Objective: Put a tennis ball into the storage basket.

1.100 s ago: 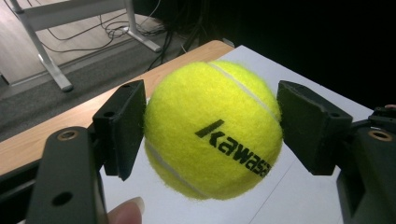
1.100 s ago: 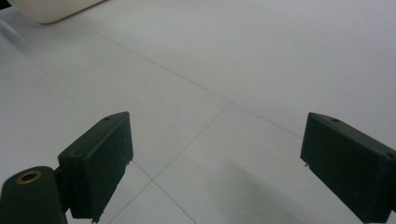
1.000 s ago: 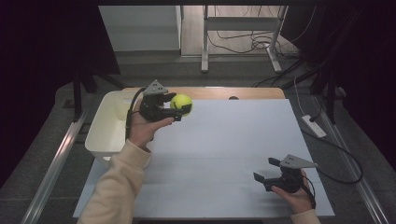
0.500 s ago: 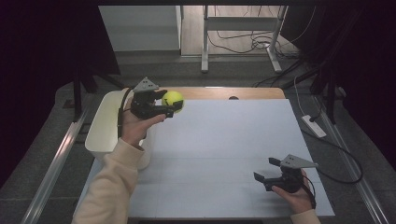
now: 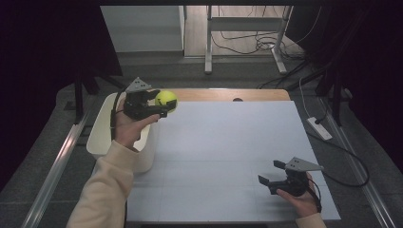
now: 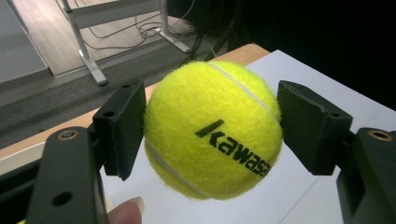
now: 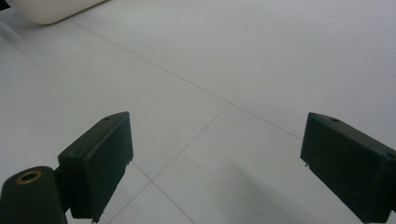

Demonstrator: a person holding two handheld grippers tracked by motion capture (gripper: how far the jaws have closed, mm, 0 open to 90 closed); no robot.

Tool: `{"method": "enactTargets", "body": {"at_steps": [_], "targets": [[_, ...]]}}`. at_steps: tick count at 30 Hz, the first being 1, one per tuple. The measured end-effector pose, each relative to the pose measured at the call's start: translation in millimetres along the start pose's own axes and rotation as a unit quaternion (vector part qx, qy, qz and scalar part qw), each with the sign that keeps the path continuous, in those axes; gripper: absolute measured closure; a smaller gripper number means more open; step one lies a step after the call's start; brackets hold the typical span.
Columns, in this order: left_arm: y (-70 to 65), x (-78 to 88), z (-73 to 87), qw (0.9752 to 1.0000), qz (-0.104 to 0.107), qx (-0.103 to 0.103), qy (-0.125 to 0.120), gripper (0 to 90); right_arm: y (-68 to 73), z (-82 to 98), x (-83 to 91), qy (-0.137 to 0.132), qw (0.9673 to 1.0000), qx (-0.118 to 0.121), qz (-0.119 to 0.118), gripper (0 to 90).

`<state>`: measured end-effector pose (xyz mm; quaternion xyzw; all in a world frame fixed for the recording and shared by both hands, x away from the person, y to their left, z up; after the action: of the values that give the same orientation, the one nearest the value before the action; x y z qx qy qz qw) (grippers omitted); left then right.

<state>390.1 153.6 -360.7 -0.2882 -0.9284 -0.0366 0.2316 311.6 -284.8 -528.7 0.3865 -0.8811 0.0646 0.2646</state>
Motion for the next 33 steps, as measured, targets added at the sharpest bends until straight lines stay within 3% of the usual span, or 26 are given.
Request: {"method": "enactTargets", "body": {"at_steps": [17, 33], "targets": [[34.6, 13.0, 10.4, 0.9986, -0.049, 0.019, 0.012, 28.1, -0.1, -0.7, -0.3, 0.0, 1.0, 0.001, 0.001, 9.1], [57.0, 21.7, 24.4, 0.996, -0.076, 0.032, 0.034, 28.0, -0.3, -0.9, -0.5, 0.0, 1.0, 0.0, 0.001, 9.1]]}}
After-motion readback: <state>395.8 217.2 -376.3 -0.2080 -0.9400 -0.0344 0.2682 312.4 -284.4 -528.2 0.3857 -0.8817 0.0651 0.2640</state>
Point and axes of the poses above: each handheld gripper's, and its own axes: x roughly backward along the jaws, z roughly out of its underside, y roughly to its left, the point moved 4 cm from there along -x, roughly forward along the jaws, and after that the axes turned 1 degree about -z, right-handed, at the moved point
